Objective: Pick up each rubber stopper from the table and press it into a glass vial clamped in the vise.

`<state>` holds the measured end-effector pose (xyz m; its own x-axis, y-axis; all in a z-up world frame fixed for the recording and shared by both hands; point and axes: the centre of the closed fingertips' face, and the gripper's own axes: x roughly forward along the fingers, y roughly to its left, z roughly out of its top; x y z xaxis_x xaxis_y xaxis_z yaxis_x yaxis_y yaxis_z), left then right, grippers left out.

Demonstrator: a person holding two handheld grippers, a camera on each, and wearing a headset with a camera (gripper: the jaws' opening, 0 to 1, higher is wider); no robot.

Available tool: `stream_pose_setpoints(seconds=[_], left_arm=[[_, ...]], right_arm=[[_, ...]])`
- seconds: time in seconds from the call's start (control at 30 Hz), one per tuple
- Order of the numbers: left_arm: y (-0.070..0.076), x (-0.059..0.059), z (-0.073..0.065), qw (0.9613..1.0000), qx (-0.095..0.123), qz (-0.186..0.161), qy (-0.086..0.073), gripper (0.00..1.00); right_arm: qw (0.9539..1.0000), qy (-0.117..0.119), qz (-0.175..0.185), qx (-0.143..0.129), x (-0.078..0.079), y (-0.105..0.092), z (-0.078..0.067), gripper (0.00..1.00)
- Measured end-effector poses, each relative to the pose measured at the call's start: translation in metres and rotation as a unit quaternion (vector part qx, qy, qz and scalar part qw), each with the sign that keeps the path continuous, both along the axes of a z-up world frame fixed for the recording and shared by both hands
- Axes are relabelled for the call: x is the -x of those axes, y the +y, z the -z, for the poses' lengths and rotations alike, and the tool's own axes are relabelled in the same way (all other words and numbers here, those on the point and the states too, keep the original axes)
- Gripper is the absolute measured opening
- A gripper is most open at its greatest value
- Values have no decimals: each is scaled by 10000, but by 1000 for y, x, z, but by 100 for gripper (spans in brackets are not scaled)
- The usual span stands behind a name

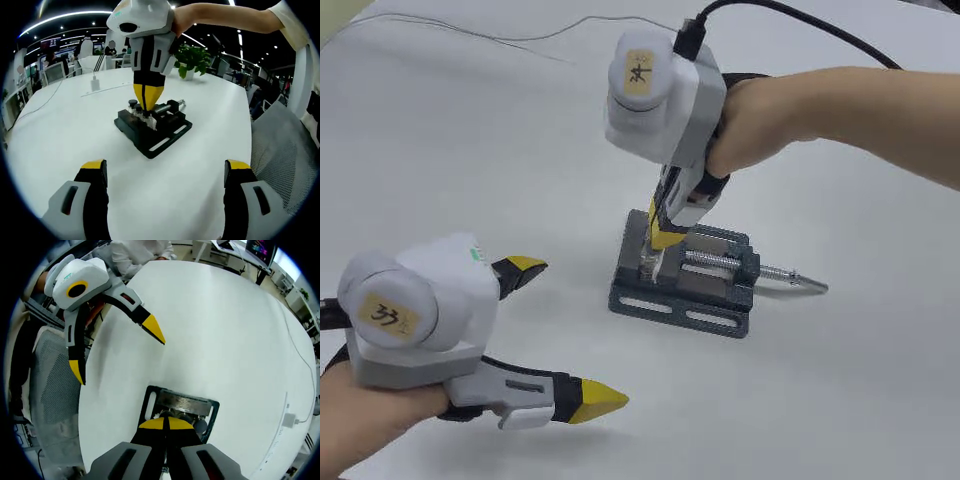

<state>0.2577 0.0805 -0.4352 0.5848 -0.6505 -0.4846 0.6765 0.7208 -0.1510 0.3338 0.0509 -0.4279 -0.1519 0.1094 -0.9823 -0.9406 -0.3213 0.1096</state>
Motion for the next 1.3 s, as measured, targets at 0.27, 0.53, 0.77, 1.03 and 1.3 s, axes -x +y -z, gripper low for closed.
stream_pose_setpoints(seconds=[0.27, 0.53, 0.77, 1.03, 1.3], left_arm=[[1, -6, -3, 10000, 50, -49, -33, 97], [3, -9, -14, 9998, 55, -113, -134, 97], [11, -8, -33, 9990, 119, -313, -300, 97], [10, -1, -44, 9985, 73, -362, -410, 97], [14, -3, -39, 9980, -81, -458, -439, 96]], right_arm=[[9995, -137, -71, 274, 0, 1, 1, 0], [9992, -160, 1, 360, 3, 0, 0, 0], [9995, -37, 247, 178, 2, -2, -3, 0], [9978, -51, 645, -155, -1, -2, -3, 0], [9924, -228, 936, -769, -3, -3, -2, 0]])
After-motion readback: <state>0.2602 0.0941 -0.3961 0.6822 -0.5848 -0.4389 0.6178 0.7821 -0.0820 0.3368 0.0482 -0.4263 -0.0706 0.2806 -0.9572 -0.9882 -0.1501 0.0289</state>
